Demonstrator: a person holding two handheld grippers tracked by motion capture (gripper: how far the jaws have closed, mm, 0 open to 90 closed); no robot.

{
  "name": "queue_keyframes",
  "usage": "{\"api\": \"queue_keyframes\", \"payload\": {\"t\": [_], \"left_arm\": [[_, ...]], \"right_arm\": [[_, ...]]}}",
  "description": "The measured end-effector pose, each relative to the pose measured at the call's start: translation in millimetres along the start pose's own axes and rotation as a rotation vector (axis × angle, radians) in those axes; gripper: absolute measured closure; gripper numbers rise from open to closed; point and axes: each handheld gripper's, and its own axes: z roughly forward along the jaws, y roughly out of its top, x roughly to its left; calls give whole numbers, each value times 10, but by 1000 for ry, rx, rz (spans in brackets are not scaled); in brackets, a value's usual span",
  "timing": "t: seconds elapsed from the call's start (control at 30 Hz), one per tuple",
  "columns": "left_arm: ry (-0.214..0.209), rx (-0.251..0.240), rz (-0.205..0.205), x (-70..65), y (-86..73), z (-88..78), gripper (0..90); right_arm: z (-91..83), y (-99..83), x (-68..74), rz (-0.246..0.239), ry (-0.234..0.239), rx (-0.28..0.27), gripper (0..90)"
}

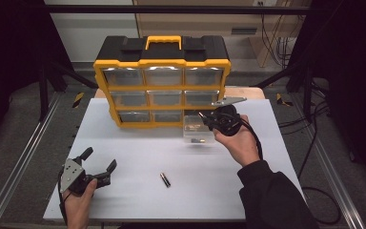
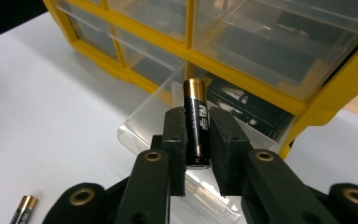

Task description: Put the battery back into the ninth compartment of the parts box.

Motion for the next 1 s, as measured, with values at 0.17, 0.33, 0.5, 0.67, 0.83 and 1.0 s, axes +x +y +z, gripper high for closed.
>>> {"api": "queue_keyframes", "payload": {"t": [0.17, 0.33, 0.5, 0.67, 0.83, 1.0], "left_arm": [[1, -2, -3, 7, -1, 0, 20], [-2, -2, -1, 1, 0, 3, 20], [-1, -3, -3, 6, 0, 2, 20], [1, -6, -3, 6, 4, -2, 20], [1, -6, -4, 8, 2, -1, 21], [1, -6, -4, 11, 1, 2, 20]], "right_arm": [[65, -2, -40, 4, -2, 19, 766], [131, 0, -59, 8, -3, 35, 766], [178, 6, -66, 6, -3, 49, 766], [214, 19, -68, 6, -6, 50, 765], [260, 16, -58, 11, -35, 41, 637], [230, 28, -44, 11, -41, 16, 557]]}}
